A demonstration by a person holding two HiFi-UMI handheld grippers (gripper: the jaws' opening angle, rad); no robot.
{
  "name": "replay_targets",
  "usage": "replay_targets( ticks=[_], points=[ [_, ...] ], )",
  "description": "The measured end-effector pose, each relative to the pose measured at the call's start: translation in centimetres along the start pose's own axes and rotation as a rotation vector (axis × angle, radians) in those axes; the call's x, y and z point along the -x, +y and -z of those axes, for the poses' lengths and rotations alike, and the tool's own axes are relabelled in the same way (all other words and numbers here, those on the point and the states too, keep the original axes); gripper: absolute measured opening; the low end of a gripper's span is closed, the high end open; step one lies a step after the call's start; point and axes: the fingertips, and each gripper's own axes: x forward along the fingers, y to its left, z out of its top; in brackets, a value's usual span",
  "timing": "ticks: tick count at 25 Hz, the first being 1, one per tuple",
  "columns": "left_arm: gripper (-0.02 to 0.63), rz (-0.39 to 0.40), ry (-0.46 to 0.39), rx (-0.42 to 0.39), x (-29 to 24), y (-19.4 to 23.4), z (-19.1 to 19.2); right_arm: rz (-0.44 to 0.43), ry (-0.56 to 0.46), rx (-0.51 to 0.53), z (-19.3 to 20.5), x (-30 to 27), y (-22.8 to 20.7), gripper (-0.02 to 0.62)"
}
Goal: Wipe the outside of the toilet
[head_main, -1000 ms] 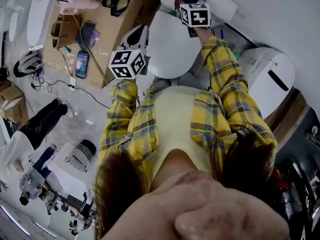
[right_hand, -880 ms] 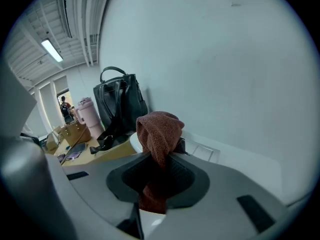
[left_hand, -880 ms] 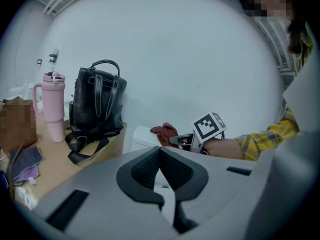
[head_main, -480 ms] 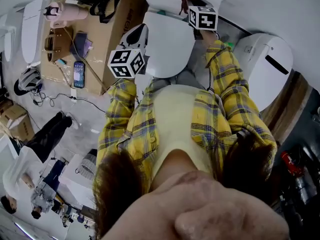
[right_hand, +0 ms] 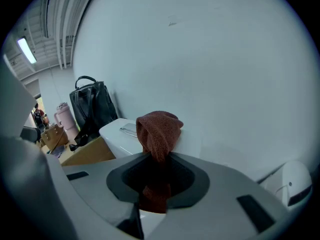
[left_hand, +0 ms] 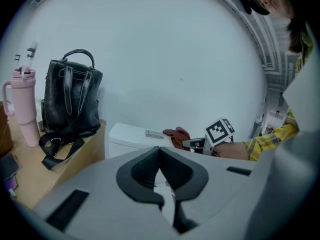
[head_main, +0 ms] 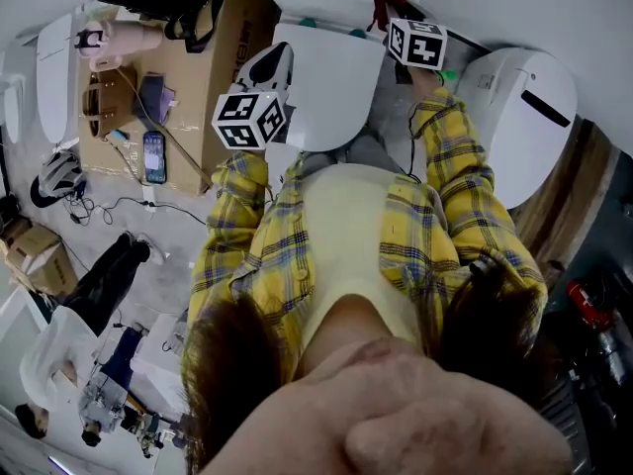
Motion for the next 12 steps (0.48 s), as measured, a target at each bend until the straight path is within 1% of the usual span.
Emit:
replay_targets(
  ticks=[7,9,12],
  points=[
    [0.008,0.019,0.006,-0.011,-0.2,-0.3,0.1,0.083,0.003,0.015,1.1,2.0,-2.1,0.091],
    [0.008,0.015,0.005,-0.009,-0.1,-0.1,0.1,0.095,-0.021,0.015,0.9,2.7,-2.1,0.091],
    [0.008,0.003,-0.001,-0.003,0.2,0.4,0.1,0.08,-0.099,0.036,-0.5,3.8,-1.0,0.091]
  ],
)
